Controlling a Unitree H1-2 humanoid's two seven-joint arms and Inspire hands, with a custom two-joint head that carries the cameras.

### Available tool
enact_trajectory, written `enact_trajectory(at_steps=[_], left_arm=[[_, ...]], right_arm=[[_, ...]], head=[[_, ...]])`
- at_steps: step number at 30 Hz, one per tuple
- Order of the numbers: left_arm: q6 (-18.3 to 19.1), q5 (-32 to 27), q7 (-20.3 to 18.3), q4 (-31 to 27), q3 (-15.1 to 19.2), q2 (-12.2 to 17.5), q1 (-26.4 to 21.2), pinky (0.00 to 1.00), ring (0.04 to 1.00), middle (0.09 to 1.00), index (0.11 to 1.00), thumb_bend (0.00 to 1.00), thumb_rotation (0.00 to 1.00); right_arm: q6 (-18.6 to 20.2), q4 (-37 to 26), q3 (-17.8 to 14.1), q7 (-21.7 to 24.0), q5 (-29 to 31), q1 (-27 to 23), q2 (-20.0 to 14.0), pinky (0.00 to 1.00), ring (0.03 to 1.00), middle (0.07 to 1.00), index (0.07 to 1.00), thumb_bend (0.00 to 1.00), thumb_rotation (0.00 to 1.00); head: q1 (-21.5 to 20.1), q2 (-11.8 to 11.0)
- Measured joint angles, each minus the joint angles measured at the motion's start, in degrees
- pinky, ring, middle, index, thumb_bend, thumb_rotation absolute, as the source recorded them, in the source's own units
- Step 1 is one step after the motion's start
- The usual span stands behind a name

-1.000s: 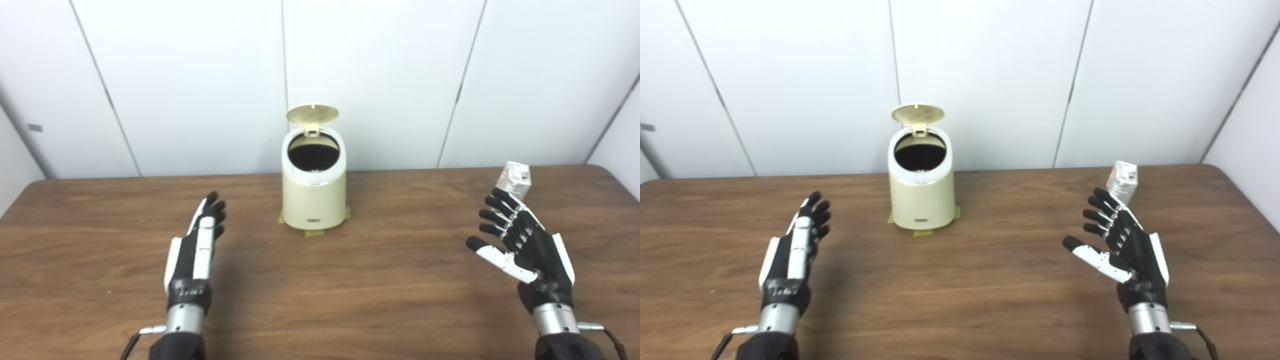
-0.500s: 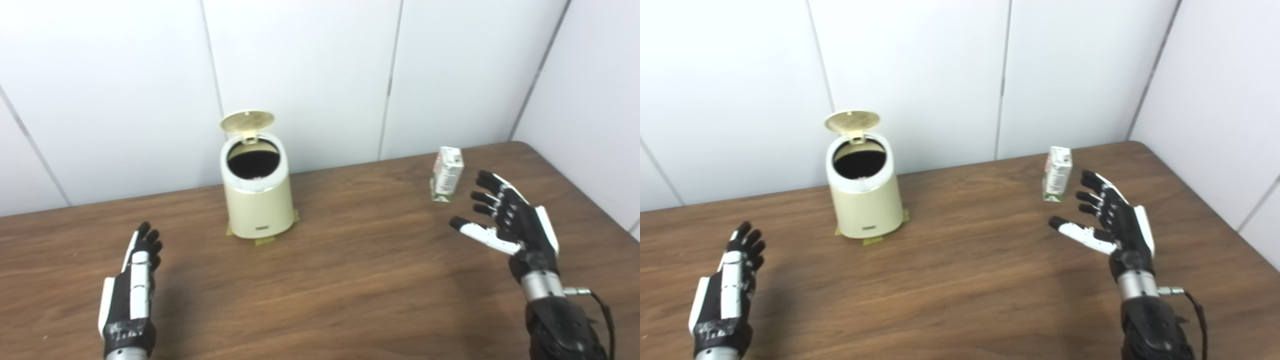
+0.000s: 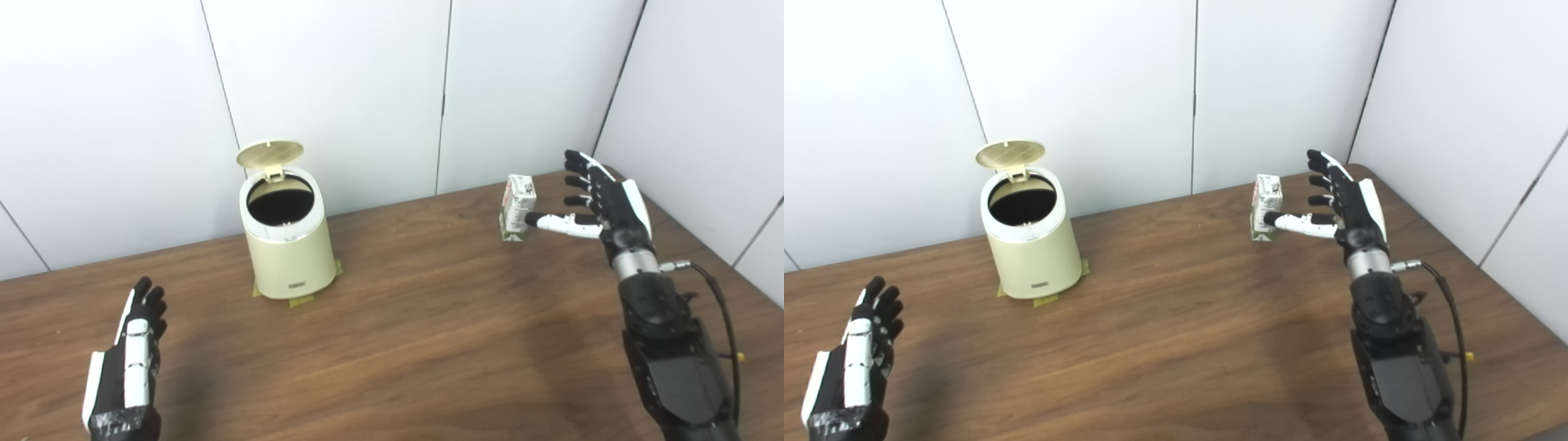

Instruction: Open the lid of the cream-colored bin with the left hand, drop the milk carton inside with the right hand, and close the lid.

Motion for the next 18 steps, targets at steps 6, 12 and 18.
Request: enact_trajectory(at_steps=[6, 12, 18], left_arm=[[0.51, 0.07, -0.19, -0.35, -0.35, 0.06, 0.27, 1.0, 0.98, 0.971, 0.996, 0.32, 1.0], [0.73, 0.13, -0.07, -0.61, -0.26, 0.14, 0.53, 1.0, 0.981, 0.966, 0.998, 0.33, 1.0], [1.08, 0.02, -0.08, -1.1, -0.19, 0.17, 0.58, 1.0, 0.98, 0.967, 0.995, 0.31, 1.0]], right_arm=[[-0.22, 8.93, 3.23, 0.67, -2.57, -4.0, -2.86, 0.78, 0.831, 0.858, 0.867, 0.9, 0.13], [-1.34, 16.15, 6.28, 1.12, -5.12, -7.5, -6.48, 0.77, 0.83, 0.858, 0.856, 0.93, 0.12], [-2.83, 23.77, 9.68, 1.36, -6.71, -11.21, -6.73, 0.72, 0.817, 0.859, 0.843, 0.92, 0.07]], head=[[0.7, 0.0], [0.79, -0.18], [0.44, -0.09]])
